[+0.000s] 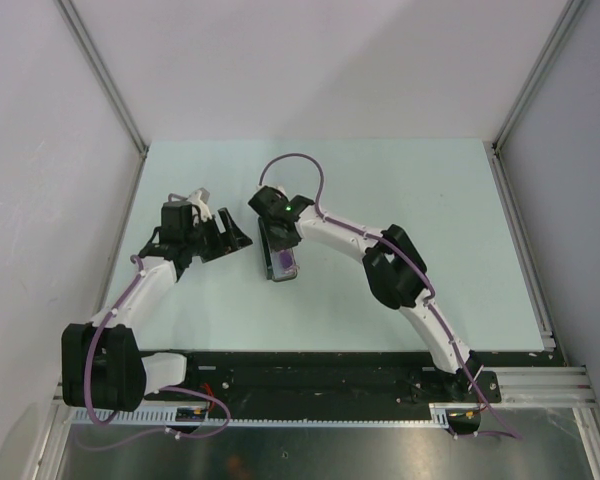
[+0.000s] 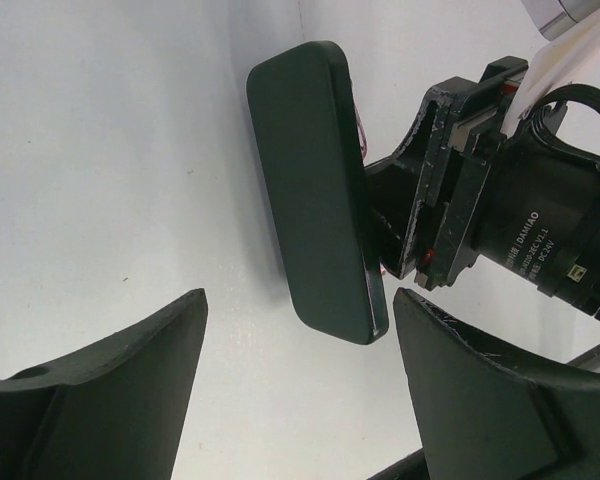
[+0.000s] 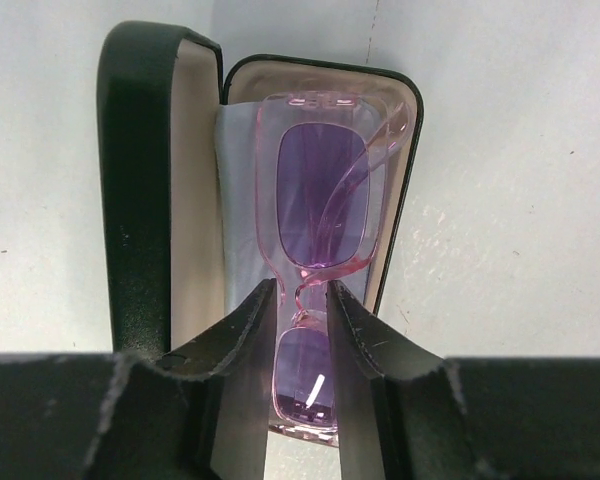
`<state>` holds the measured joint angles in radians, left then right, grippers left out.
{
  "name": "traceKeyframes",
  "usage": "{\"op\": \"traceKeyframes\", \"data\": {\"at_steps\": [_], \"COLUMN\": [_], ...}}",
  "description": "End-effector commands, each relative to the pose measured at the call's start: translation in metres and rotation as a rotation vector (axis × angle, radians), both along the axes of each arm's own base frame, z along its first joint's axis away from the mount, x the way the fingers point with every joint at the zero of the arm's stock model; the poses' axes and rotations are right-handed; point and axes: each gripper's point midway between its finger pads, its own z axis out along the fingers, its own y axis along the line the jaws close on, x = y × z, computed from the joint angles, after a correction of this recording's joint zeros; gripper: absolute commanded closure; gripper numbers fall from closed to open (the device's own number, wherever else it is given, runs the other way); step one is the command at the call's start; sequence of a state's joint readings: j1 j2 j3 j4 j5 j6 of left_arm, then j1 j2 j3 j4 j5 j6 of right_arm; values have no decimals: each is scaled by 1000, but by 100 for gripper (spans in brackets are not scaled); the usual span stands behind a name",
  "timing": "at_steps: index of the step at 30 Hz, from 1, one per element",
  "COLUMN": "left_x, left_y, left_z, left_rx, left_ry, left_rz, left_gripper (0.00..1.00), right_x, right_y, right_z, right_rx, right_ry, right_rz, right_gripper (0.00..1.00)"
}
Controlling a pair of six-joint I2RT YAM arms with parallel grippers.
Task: Organize the sunglasses
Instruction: Adjust the sunglasses in the sunglasses case.
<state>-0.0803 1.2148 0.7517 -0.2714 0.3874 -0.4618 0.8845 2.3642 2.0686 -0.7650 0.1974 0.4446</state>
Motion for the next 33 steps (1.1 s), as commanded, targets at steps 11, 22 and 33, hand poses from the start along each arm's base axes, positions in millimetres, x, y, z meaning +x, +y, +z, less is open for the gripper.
{"op": "traceKeyframes", "data": {"at_steps": [11, 22, 33], "left_x": [3, 2, 2], "left_y": [1, 2, 3], "left_z": [6, 5, 6], "left_rx": [11, 15, 18], "left_ry": [-38, -37, -42], "left_rz": [-7, -4, -4], "left_gripper": [19, 19, 19], "right_x": [7, 12, 3], "right_y": [2, 4, 19], "right_z": [-2, 20, 31], "right_rx": [141, 422, 609], "right_ry": [81, 153, 225], "right_rz": [-51, -67, -63], "right_gripper": [85, 89, 88]}}
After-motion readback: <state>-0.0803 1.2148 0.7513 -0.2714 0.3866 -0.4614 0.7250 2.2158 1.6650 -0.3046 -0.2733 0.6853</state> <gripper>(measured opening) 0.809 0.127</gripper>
